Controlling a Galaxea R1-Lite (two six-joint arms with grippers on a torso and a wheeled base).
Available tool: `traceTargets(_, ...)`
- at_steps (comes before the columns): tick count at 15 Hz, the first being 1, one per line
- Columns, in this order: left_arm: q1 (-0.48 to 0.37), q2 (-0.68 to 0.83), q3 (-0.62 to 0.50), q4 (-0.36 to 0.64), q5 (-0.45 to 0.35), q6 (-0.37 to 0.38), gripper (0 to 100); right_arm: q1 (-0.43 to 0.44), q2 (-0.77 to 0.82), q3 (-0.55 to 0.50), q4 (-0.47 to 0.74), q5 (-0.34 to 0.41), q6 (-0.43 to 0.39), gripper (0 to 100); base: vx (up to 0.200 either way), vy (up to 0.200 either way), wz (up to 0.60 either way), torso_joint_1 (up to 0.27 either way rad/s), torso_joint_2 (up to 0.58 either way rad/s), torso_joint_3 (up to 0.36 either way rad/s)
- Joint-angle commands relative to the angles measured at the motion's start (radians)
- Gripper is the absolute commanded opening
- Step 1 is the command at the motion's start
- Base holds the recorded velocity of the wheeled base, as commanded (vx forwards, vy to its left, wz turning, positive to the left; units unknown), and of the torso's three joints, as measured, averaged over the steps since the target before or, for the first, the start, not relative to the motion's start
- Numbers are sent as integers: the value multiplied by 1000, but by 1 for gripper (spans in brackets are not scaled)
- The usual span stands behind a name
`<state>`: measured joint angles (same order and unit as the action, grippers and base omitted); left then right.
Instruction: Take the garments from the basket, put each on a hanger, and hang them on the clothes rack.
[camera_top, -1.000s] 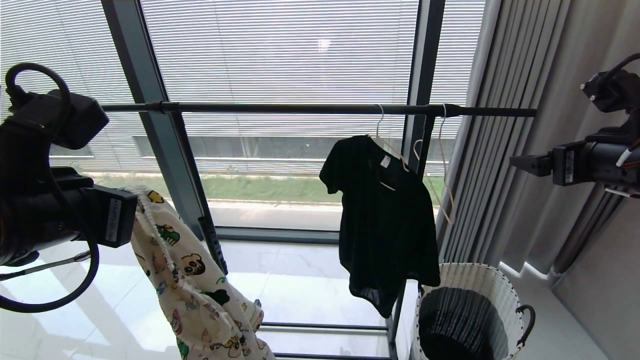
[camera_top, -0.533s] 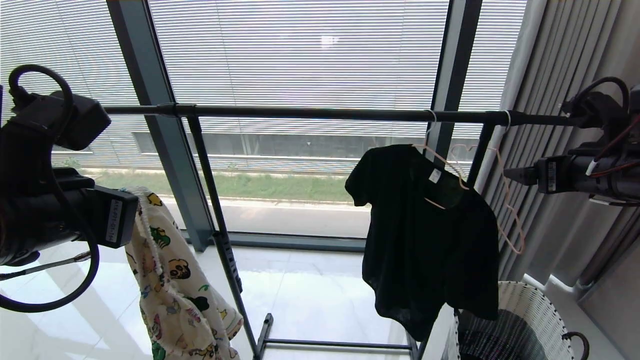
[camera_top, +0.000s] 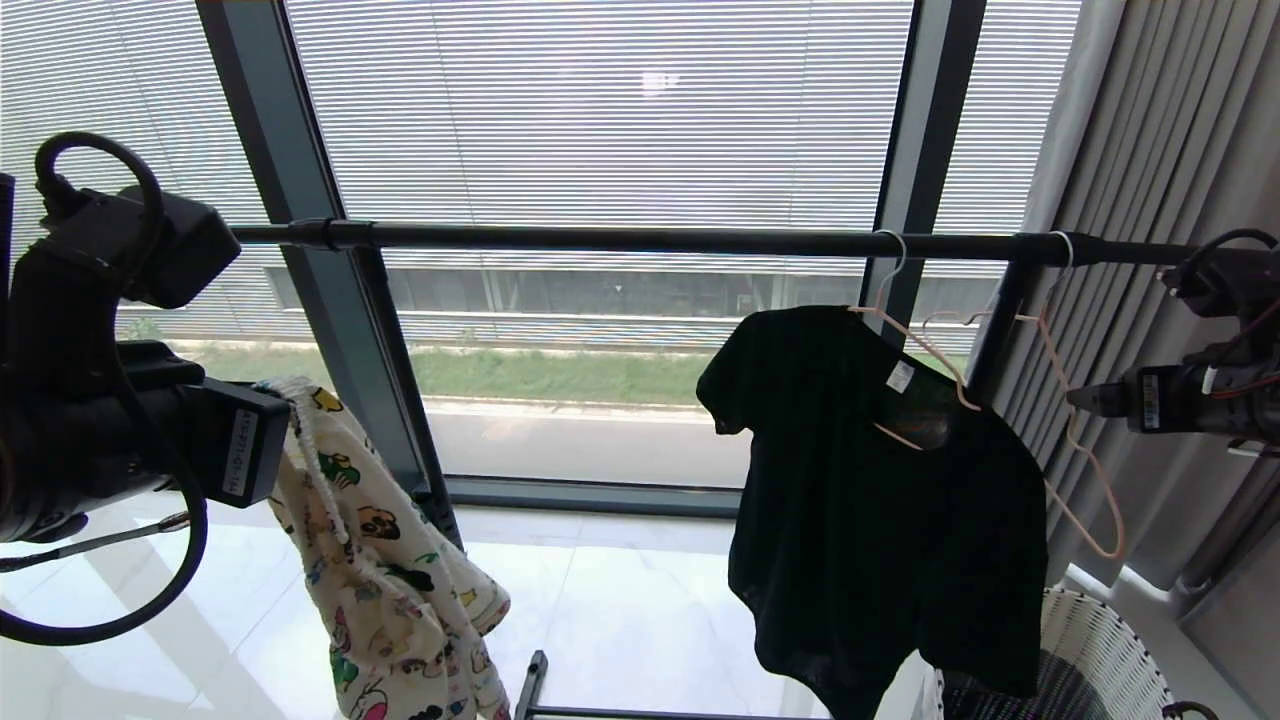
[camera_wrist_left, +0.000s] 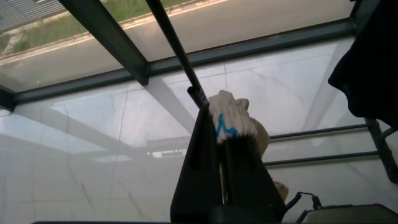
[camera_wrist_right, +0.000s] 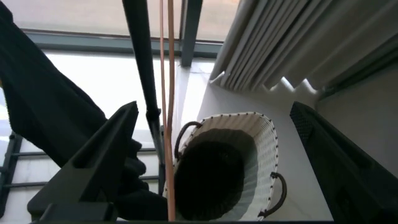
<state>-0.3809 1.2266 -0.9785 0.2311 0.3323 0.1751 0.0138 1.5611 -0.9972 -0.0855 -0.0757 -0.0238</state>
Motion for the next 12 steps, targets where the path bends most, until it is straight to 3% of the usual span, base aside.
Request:
traceTargets(1, 0, 1, 0, 1, 1, 0, 0, -21, 4, 23, -5, 24, -7, 100, 0, 0, 0, 0, 0, 0)
traceTargets(4, 0, 2, -2, 1, 2, 0, 0, -17, 30, 49, -25, 77, -13, 100, 0, 0, 0, 0, 0, 0)
traceTargets(6, 0, 1, -2, 1, 2, 0, 0, -8, 74, 55, -102, 117, -22, 100, 0, 0, 0, 0, 0, 0)
traceTargets(12, 0, 1, -2, 1, 13, 0, 0, -8, 149, 74, -166, 157, -45, 100, 0, 0, 0, 0, 0, 0)
